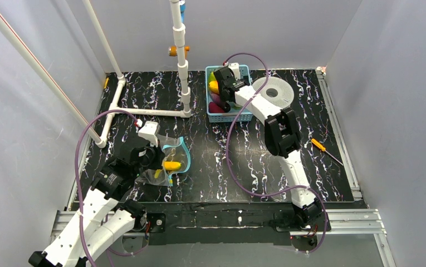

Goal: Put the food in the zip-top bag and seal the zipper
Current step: Pick up the fake vegetable from the bin.

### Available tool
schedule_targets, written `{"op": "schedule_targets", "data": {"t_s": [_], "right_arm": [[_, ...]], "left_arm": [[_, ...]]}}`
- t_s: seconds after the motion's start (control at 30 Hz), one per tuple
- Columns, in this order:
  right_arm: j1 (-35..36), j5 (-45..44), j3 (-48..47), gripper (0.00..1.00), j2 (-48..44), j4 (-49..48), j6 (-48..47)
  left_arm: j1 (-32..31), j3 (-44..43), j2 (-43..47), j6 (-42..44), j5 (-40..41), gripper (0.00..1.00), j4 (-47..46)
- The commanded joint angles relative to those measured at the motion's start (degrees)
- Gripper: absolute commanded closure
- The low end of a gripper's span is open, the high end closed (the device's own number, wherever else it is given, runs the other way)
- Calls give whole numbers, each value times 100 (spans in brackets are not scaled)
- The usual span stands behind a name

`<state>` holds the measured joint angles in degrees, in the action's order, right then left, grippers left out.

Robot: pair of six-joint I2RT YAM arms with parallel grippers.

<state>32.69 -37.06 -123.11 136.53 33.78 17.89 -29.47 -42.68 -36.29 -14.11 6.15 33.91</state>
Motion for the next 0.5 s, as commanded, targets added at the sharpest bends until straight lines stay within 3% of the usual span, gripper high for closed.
{"op": "schedule_targets", "data": {"t_s": [0.0,0.23,0.3,0.47], "right_arm": [[27,-710,-367,13,151,-223,-218],[51,-630,185,61,-376,-934,-652],[99,-565,306,71,-659,-1031,-759],[152,-341,744,83,-1346,-1128,-823]], "left_arm": [[-23,-47,-54,35,-9,100,41],[-24,-64,-101,30,18,100,62],[-30,-46,-86,16,20,100,55],[-23,-74,-108,31,35,100,78]]}}
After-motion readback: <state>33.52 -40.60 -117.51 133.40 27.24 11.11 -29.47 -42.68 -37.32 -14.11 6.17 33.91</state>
